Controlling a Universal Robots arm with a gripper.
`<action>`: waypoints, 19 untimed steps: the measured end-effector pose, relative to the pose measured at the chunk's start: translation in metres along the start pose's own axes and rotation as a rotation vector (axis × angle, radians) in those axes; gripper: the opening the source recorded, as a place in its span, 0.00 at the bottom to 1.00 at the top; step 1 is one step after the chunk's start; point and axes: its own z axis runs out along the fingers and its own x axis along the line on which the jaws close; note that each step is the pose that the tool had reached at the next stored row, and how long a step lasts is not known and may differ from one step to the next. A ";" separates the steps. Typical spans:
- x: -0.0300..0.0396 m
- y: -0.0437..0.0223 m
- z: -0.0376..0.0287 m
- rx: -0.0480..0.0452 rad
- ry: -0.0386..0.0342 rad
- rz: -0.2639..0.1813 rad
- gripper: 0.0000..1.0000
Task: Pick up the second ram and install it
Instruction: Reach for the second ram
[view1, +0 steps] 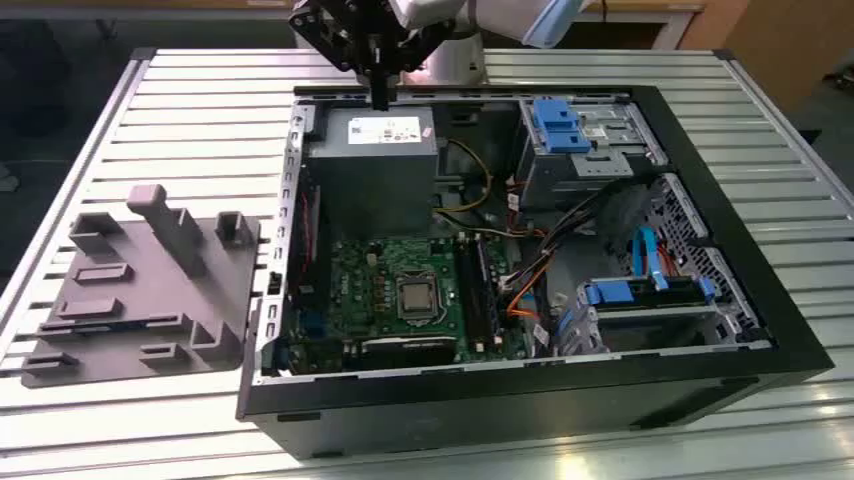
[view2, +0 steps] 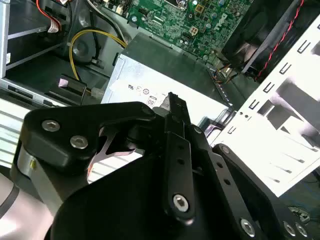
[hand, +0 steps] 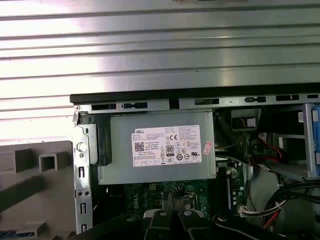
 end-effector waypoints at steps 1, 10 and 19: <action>0.0000 0.0000 0.0000 0.0000 0.0000 0.000 0.11; 0.0017 -0.0001 0.0000 0.0000 0.0000 0.000 0.11; 0.0052 -0.0004 -0.0001 0.0000 0.0000 0.000 0.11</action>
